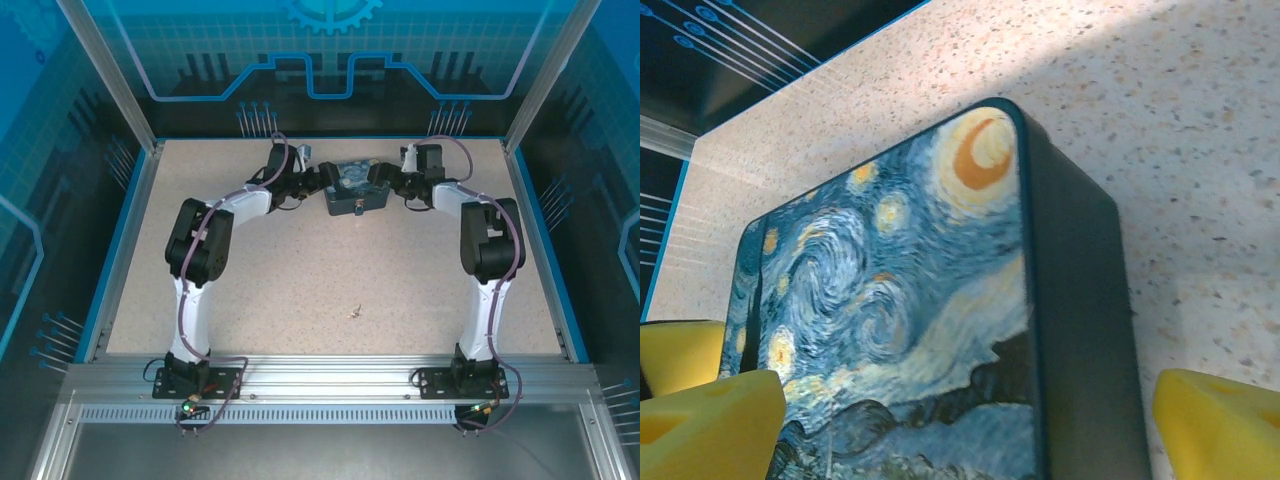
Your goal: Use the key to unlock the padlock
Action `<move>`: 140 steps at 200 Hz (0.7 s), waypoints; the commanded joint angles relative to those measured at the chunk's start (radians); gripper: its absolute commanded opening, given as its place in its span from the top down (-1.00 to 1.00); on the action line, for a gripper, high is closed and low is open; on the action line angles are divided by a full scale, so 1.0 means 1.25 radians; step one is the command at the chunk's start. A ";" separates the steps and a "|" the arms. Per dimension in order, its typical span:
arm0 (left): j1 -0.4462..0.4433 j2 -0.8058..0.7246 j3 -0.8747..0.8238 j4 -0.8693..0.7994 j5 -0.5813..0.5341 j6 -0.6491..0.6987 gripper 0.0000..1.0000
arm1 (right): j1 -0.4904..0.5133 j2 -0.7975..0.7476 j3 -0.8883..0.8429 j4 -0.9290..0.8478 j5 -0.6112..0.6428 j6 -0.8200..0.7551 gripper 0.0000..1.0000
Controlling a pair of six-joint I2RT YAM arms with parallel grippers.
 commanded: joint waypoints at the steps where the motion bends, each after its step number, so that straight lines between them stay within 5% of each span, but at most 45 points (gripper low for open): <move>1: -0.008 0.036 0.057 -0.050 0.038 0.005 -0.81 | 0.016 0.026 0.031 -0.010 -0.037 -0.020 -0.87; 62: -0.021 0.052 0.091 -0.098 0.086 0.037 -0.80 | 0.055 -0.023 -0.019 -0.009 -0.101 -0.054 -0.82; 140: -0.021 -0.143 -0.160 -0.063 0.068 0.065 -0.81 | 0.168 -0.165 -0.202 0.010 -0.107 -0.047 -0.82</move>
